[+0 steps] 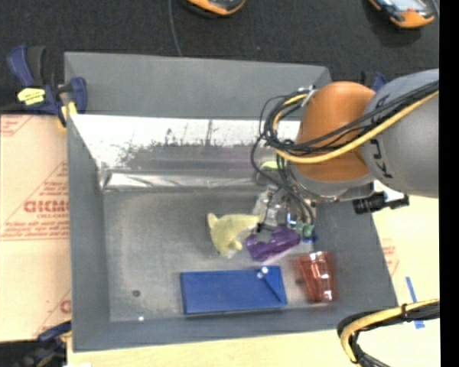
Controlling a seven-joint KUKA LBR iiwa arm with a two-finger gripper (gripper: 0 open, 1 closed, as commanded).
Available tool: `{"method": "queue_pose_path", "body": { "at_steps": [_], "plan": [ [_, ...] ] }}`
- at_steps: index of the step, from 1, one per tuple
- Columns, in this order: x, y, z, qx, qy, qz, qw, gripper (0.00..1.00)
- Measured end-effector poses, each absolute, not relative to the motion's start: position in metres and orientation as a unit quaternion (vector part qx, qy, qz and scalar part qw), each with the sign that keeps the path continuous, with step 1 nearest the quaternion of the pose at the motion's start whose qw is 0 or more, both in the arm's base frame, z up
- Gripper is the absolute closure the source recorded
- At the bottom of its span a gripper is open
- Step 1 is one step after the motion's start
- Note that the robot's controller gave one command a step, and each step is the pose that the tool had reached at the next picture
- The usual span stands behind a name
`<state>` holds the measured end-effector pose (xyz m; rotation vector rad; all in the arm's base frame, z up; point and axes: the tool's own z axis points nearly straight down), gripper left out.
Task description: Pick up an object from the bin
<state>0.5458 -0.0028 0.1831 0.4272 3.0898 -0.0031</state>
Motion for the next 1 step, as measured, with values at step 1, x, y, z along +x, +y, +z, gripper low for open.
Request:
{"method": "queue_pose_path", "body": {
  "at_steps": [1],
  "plan": [
    [0.546,-0.0031,0.1957,0.135,0.991,-0.001,0.012,1.0]
  ]
}}
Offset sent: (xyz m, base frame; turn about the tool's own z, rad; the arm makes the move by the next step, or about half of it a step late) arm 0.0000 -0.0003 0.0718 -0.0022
